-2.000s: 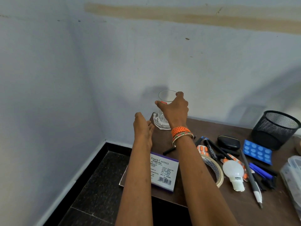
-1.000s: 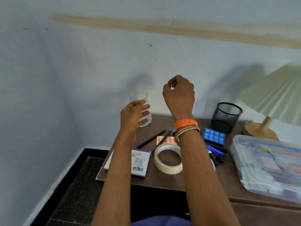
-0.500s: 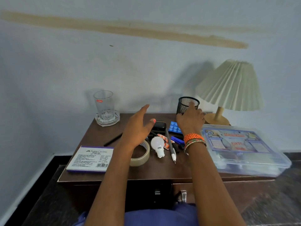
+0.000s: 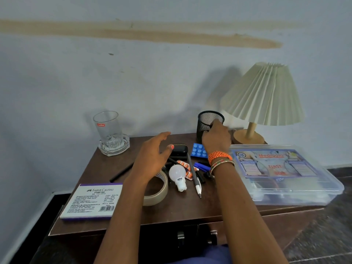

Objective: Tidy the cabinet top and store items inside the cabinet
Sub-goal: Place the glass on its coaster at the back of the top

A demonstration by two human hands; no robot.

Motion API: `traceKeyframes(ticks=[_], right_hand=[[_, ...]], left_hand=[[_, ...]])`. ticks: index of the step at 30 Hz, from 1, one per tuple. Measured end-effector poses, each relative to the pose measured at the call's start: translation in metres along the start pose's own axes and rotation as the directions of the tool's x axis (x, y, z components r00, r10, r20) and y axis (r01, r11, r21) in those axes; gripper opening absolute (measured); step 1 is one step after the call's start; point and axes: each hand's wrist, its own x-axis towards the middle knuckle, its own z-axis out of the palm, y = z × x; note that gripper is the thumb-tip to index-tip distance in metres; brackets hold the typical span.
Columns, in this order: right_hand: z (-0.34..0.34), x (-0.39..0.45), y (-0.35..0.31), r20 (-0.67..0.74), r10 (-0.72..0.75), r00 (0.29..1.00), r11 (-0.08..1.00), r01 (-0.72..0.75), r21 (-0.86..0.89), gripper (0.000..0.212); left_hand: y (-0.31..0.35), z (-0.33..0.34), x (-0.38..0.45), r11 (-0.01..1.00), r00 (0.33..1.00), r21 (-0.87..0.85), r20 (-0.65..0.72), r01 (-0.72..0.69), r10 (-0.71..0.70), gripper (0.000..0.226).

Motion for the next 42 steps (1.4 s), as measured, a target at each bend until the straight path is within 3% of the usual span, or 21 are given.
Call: traceKeyframes(ticks=[5,12,15,20,28,33,42], right_hand=[[0.003,-0.002,0.0,-0.09,-0.002,0.996,0.995,0.011,0.098,0.023],[0.004,-0.004,-0.01,-0.11,-0.078,0.991,0.945,0.108,0.307,0.019],[0.005,-0.014,-0.027,-0.117,-0.113,0.987,0.866,0.156,0.475,0.007],[0.02,-0.032,-0.056,-0.094,-0.086,0.992,0.708,0.127,0.694,0.009],[0.047,-0.053,-0.083,-0.001,-0.247,0.969,0.781,0.199,0.592,0.009],[0.062,-0.062,-0.094,0.0,-0.332,0.943,0.848,0.298,0.439,0.022],[0.064,-0.066,-0.104,0.031,-0.35,0.936,0.889,0.322,0.326,0.025]], left_hand=[[-0.001,-0.005,0.0,0.996,1.0,-0.085,-0.015,0.022,-0.023,0.053],[-0.002,-0.011,0.001,0.97,0.994,-0.227,-0.038,0.087,-0.098,0.057],[-0.005,-0.017,0.001,0.963,0.991,-0.253,-0.074,0.094,-0.116,0.053],[-0.006,-0.036,0.0,0.878,0.959,-0.462,-0.171,0.123,-0.224,0.052],[-0.043,-0.071,-0.015,0.935,0.921,-0.277,-0.254,0.223,-0.295,0.037],[-0.05,-0.085,-0.023,0.94,0.931,-0.261,-0.233,0.219,-0.282,0.038],[-0.055,-0.092,-0.026,0.944,0.927,-0.233,-0.24,0.235,-0.29,0.036]])
